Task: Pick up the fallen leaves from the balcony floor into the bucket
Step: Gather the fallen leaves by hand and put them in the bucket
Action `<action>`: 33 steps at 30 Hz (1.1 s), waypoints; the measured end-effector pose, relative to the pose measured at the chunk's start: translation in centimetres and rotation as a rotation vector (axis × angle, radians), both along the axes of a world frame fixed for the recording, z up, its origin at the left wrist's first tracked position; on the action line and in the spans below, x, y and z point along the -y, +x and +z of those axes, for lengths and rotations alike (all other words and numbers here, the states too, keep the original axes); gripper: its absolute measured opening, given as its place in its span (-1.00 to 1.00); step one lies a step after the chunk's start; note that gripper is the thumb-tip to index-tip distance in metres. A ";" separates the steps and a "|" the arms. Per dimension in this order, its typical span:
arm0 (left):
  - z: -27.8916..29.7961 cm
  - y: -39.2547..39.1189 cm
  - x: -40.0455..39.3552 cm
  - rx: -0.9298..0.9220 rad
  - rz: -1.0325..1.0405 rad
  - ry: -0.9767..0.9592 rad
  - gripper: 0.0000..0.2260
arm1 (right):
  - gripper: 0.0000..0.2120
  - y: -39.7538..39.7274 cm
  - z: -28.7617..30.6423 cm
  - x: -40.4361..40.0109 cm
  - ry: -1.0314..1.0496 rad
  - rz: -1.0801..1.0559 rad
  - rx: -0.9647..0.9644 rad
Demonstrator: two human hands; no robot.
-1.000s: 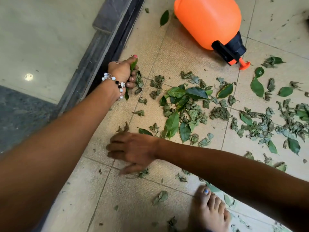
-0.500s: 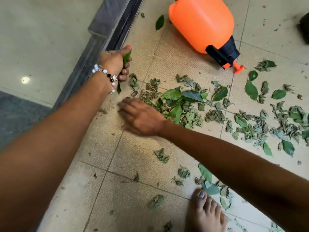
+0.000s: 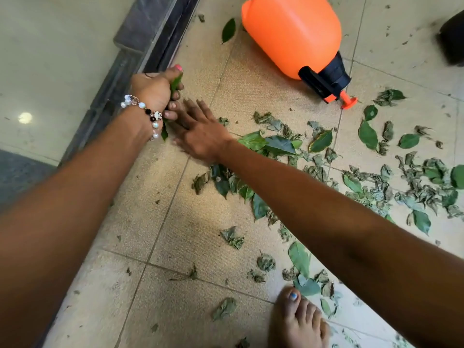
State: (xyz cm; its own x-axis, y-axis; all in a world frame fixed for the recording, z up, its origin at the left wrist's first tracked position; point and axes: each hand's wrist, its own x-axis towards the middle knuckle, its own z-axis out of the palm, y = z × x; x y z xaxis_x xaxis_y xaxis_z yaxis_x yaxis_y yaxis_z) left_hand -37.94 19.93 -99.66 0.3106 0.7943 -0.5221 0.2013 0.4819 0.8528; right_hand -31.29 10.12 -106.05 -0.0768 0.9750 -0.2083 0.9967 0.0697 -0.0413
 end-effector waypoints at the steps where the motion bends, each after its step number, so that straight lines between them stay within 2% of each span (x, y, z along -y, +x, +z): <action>1: 0.0 0.2 0.1 0.000 0.003 -0.005 -0.68 | -0.47 0.6 -0.1 0.3 -0.012 -0.025 -0.027; 5: -0.5 0.7 0.9 -0.036 -0.053 -0.002 -0.68 | -0.50 3.2 -0.5 4.7 0.066 -0.157 -0.124; 8: -1.3 1.3 2.0 -0.062 -0.072 -0.024 -0.70 | -0.60 6.0 -1.1 9.0 0.166 -0.274 -0.049; 11: -1.7 2.6 3.3 -0.047 -0.072 -0.067 -0.71 | -0.78 8.4 -0.2 11.1 0.270 -0.538 0.093; 13: -1.7 4.1 4.3 -0.040 -0.099 -0.082 -0.70 | -0.79 8.3 0.6 11.8 0.330 -0.614 0.072; 15: -1.7 5.4 5.0 -0.043 -0.117 -0.089 -0.70 | -0.73 6.0 1.2 11.9 0.348 -0.445 -0.138; 17: -1.7 6.7 5.5 -0.038 -0.133 -0.093 -0.70 | -0.61 2.2 1.3 11.4 0.256 -0.155 -0.277; 20: -1.6 8.0 5.5 -0.036 -0.132 -0.106 -0.69 | -0.55 -1.5 0.9 11.3 0.030 0.106 -0.117; 23: -1.8 8.8 6.1 -0.028 -0.154 -0.143 -0.69 | -0.60 0.4 0.0 13.5 0.069 0.101 -0.067; 27: -2.6 9.8 7.9 -0.043 -0.193 -0.173 -0.69 | -0.72 7.1 -1.0 18.0 0.257 -0.113 -0.025; 30: -2.5 11.5 9.6 -0.034 -0.230 -0.180 -0.69 | -0.76 10.6 0.3 21.2 0.289 -0.390 0.067; 33: -2.2 13.4 11.8 -0.040 -0.295 -0.171 -0.71 | -0.72 12.3 1.8 23.1 0.330 -0.712 0.034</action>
State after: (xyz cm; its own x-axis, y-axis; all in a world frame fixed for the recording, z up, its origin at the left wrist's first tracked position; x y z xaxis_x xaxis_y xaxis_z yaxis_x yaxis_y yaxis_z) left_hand -24.53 8.17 -101.88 0.4901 0.5734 -0.6565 0.3849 0.5334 0.7533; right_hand -18.94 -12.97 -104.29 0.5914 0.7989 0.1099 0.8063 -0.5833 -0.0986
